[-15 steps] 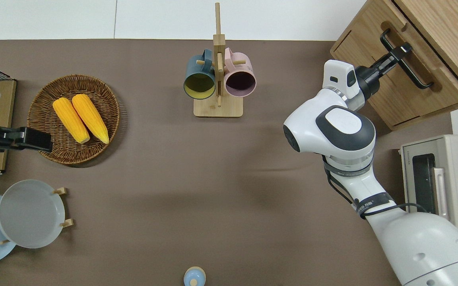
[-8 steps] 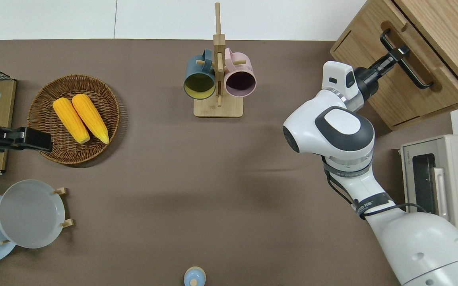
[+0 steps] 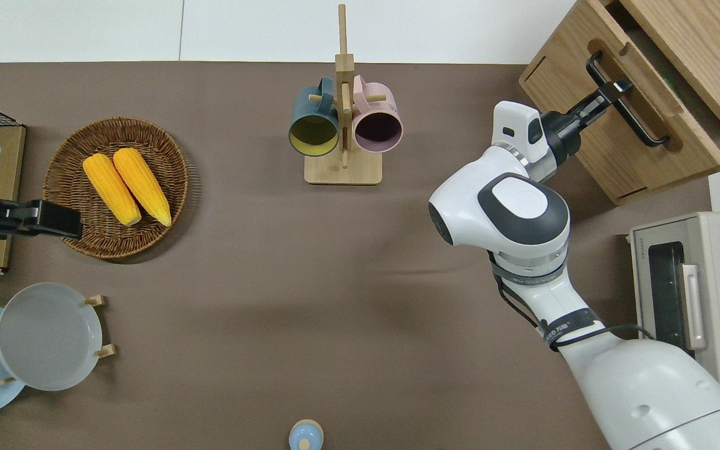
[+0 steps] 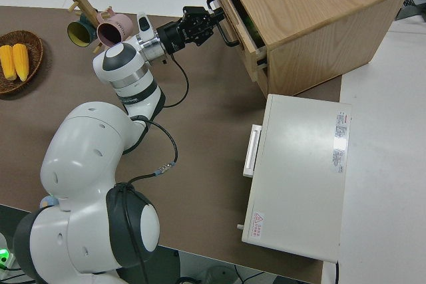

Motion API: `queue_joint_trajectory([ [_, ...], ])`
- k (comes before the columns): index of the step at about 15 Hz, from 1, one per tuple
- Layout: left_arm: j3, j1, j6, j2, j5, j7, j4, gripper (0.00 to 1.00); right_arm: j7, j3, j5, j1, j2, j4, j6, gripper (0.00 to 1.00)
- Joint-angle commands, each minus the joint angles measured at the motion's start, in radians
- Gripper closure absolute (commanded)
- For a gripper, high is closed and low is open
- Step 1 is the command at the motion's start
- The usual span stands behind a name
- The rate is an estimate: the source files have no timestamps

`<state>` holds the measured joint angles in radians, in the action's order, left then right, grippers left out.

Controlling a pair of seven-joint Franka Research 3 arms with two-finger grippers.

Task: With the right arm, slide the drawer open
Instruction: 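Pull the handle toward the robot to slide the drawer out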

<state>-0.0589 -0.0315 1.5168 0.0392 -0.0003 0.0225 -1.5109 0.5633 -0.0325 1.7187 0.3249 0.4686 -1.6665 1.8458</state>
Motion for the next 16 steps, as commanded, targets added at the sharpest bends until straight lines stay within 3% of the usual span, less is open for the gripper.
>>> queue_joint_trajectory([
  [1,-0.007,-0.005,-0.020,0.011,0.017,0.010,0.024,0.01,-0.023,0.006,-0.039,0.048,-0.011,0.002,-0.026,1.000],
  [13,-0.007,-0.005,-0.020,0.011,0.017,0.010,0.024,0.01,-0.029,0.006,-0.186,0.226,-0.008,0.008,-0.224,1.000],
  [16,-0.007,-0.005,-0.020,0.011,0.017,0.010,0.026,0.01,-0.031,0.006,-0.222,0.270,-0.007,0.011,-0.244,1.000],
])
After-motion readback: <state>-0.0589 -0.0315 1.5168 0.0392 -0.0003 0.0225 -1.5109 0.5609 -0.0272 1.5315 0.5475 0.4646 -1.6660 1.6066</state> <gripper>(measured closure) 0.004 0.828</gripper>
